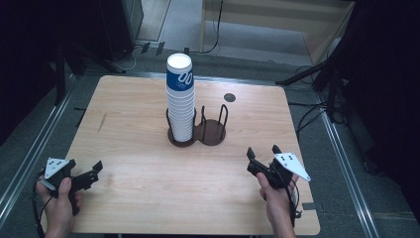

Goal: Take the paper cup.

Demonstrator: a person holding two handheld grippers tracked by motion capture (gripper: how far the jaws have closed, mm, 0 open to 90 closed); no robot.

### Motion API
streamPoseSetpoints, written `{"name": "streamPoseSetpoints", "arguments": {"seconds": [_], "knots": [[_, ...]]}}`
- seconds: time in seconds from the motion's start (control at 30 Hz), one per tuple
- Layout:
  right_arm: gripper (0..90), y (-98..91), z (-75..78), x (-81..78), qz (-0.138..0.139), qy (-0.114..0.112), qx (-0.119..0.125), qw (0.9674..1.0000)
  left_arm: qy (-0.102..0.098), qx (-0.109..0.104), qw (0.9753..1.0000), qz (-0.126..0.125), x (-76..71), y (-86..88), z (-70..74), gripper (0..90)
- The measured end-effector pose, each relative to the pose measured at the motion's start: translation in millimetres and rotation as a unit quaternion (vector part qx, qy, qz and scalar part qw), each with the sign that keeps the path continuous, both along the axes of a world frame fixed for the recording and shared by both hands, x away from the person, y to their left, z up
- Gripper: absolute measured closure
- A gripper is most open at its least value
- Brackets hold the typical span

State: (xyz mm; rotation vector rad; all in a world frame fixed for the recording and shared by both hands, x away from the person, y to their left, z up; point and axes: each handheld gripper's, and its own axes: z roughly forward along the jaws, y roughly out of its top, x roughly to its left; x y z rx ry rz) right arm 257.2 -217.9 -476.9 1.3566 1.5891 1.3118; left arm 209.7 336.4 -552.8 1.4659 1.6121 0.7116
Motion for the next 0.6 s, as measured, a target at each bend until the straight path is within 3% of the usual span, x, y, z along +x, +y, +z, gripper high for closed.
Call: {"name": "streamPoseSetpoints", "arguments": {"seconds": [0.27, 0.6], "knots": [[13.8, 33.4, 11.4, 12.1, 0.024, -0.003, 0.004, 0.9997, 0.002, -0.008, 0.9996, -0.026, 0.3, 0.5, -0.3, 5.3], [8.1, 59.9, 31.2, 20.1, 0.064, -0.009, 0.009, 0.9979, 0.000, -0.010, 0.9995, -0.029, 0.5, 0.5, -0.4, 5.4]]}}
